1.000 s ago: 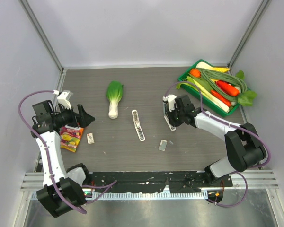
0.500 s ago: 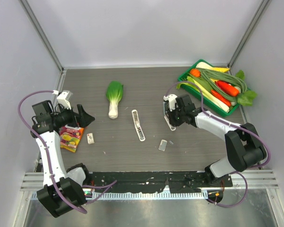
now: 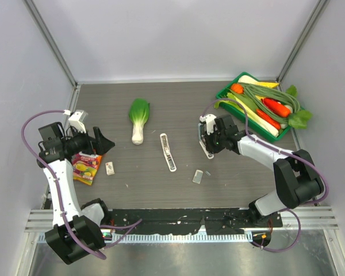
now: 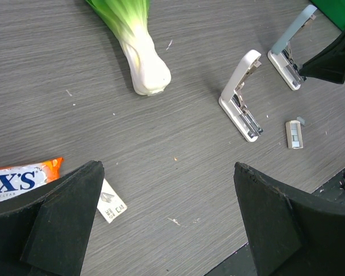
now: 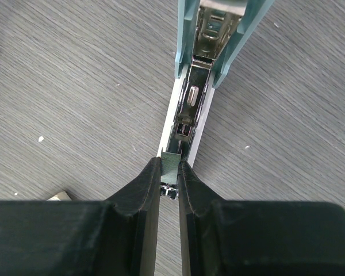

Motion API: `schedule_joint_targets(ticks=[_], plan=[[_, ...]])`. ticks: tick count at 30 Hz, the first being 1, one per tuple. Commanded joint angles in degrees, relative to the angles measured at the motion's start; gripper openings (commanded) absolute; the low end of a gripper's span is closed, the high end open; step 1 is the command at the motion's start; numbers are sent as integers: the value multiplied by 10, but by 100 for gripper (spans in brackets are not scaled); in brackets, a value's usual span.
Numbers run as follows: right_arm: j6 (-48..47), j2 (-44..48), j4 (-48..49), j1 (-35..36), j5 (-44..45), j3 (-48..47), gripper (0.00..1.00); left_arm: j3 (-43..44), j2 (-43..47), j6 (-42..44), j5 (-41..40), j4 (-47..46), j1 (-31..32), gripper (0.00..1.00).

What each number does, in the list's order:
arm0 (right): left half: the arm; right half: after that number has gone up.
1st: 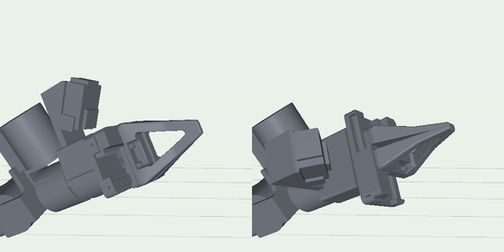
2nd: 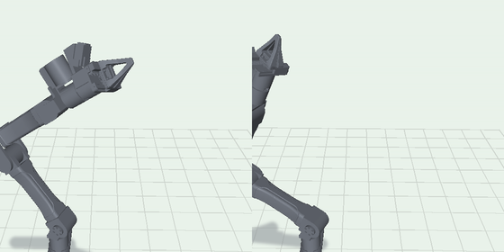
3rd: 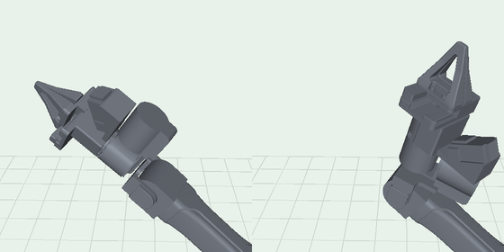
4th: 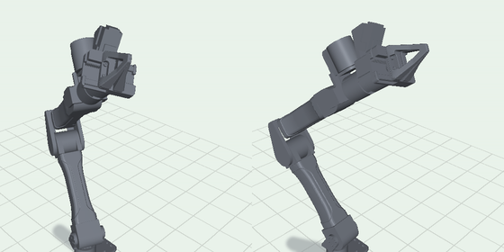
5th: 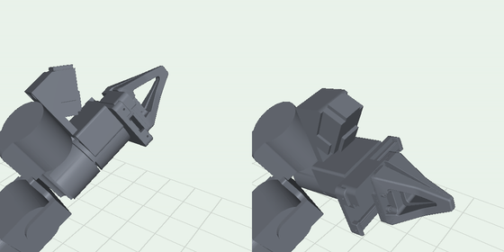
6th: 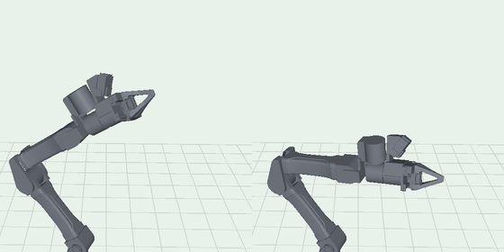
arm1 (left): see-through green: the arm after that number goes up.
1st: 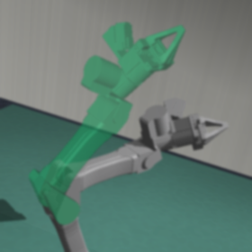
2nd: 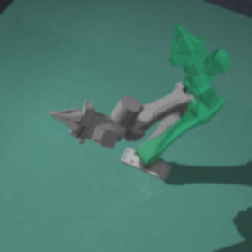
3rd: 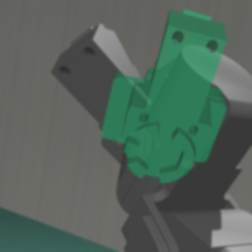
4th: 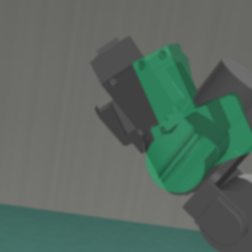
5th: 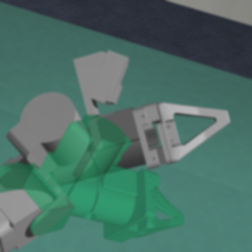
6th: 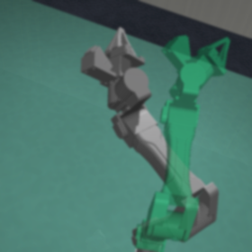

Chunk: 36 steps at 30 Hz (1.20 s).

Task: Load the staples into the stapler
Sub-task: Install the staple into the stapler.

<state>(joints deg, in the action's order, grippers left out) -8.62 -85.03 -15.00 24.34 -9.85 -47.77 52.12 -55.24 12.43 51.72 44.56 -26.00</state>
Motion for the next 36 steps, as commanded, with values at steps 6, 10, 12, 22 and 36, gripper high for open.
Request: schedule_joint_targets(ticks=[6,10,12,22,36], plan=[[8,15,9,-7,-14,-6,15,-3,4,5,19,-12,-7,100],[8,15,9,-6,-14,-5,14,-2,3,5,20,-12,-8,100],[8,15,9,-6,-12,-5,15,-2,4,6,20,-12,-9,100],[7,12,10,-8,-11,-5,15,-2,4,7,22,-11,-12,100],[14,10,8,-15,-21,-7,15,-2,4,7,25,-11,-13,100]])
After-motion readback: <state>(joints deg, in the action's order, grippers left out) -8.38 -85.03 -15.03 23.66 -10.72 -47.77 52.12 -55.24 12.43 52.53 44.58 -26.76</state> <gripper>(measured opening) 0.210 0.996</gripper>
